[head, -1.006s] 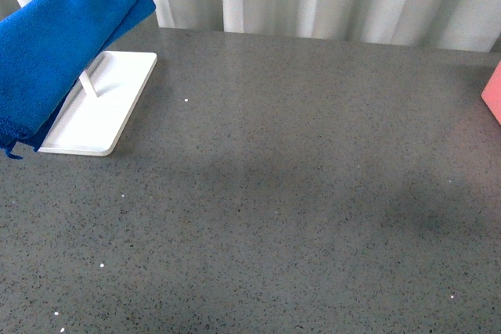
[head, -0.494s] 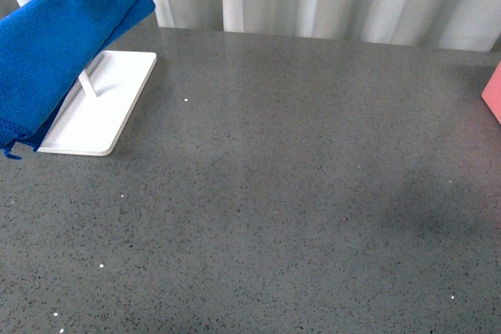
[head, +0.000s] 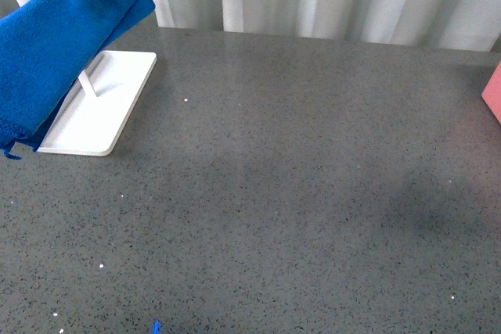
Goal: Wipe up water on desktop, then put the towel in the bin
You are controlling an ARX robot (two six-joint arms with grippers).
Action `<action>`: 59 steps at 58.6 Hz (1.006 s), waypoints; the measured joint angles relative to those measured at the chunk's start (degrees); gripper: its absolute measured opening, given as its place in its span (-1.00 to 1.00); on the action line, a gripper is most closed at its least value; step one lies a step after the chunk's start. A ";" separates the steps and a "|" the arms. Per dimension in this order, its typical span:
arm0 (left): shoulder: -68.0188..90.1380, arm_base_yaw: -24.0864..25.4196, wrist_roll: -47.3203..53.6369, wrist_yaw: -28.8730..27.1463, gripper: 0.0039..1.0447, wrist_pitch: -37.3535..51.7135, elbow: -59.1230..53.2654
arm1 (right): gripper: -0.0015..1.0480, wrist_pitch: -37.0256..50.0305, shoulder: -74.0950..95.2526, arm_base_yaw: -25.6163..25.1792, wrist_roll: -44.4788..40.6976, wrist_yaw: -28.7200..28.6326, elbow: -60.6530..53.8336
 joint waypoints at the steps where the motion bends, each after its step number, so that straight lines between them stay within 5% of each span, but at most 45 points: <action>1: 0.33 0.07 0.28 -0.46 0.87 0.76 0.02 | 0.86 0.00 0.00 0.00 0.00 0.00 0.00; 22: 4.94 2.43 0.85 -4.37 0.87 5.97 -0.31 | 0.86 0.00 0.00 0.00 0.00 0.00 0.00; 46: 5.79 2.95 0.61 -2.47 0.87 7.26 -2.71 | 0.86 0.00 0.00 0.00 0.00 0.02 0.00; 59: 5.92 3.08 0.68 -2.34 0.28 7.37 -2.93 | 0.86 0.00 0.00 0.00 0.00 0.02 0.00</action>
